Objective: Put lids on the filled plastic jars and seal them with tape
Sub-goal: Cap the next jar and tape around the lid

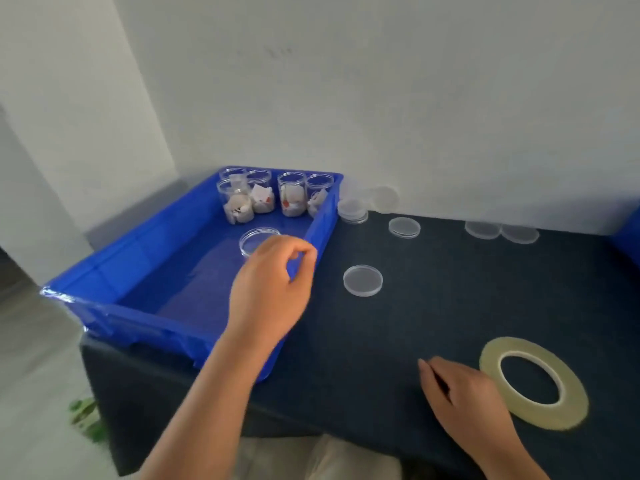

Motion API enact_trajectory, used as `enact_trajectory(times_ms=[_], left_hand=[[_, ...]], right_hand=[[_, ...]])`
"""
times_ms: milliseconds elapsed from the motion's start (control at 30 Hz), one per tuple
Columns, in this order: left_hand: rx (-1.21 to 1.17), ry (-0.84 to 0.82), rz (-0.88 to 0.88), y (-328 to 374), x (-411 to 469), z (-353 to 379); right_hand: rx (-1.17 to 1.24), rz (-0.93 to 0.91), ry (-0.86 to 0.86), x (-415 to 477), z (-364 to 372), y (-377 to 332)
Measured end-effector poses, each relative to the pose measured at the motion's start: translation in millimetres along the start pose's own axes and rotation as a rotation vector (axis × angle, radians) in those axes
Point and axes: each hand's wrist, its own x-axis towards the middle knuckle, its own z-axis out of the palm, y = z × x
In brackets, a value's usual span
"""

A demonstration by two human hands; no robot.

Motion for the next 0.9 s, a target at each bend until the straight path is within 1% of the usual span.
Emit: enact_trajectory(times_ms=[33,133,167,200,233,300,433,567,633,667,733,800,833,900], left_hand=[[0.105,-0.050,-0.086,-18.0,21.7,-5.0],[0.425,-0.414,-0.428,-61.9,68.4,-6.1],[0.463,-0.503,-0.507,-72.1,76.3,-2.7],[0.446,-0.550,-0.544,-79.8,81.5,2.0],[0.389,-0.560,-0.548,-86.1,84.9,6.9],[0.269,-0.500,-0.513,-93.3,88.1,16.1],[0.275,-0.326,-0.454,-92.6,88.7,17.2],[0.138,0.012,-0.305,-68.7,87.6,-4.2],[0.069,0.124,-0.196,-49.1,89.4,-17.5],[0.029,0.152,-0.148,-38.4,90.7,-23.7],[-0.077,0.169,-0.088,-15.1,90.7,-33.2],[-0.183,0.116,-0.038,6.6,86.3,-36.7],[-0.227,0.054,-0.018,16.1,81.1,-35.6],[-0.286,-0.125,0.008,32.0,65.4,-25.0]], right_hand=[[0.002,0.003,-0.010,0.0,-0.5,-0.2],[-0.008,0.001,-0.026,-1.2,-0.3,2.8],[-0.012,-0.003,-0.030,-1.6,0.1,3.8],[-0.016,-0.009,-0.030,-1.4,0.6,4.6],[-0.017,-0.010,-0.029,-1.7,1.2,5.1],[-0.021,-0.002,-0.025,-1.8,1.5,5.2],[-0.008,0.015,-0.022,-2.5,1.3,5.2],[0.033,0.011,-0.023,-2.7,-0.4,4.0],[0.059,0.048,-0.046,-2.5,-1.6,4.1],[0.072,0.067,-0.055,-2.4,-1.9,4.2],[0.091,0.094,-0.046,-2.5,-2.6,4.3],[0.101,0.129,-0.026,-1.7,-4.2,3.2],[0.102,0.149,-0.017,-1.4,-4.9,2.2],[0.103,0.201,-0.012,-1.7,-6.2,0.9]])
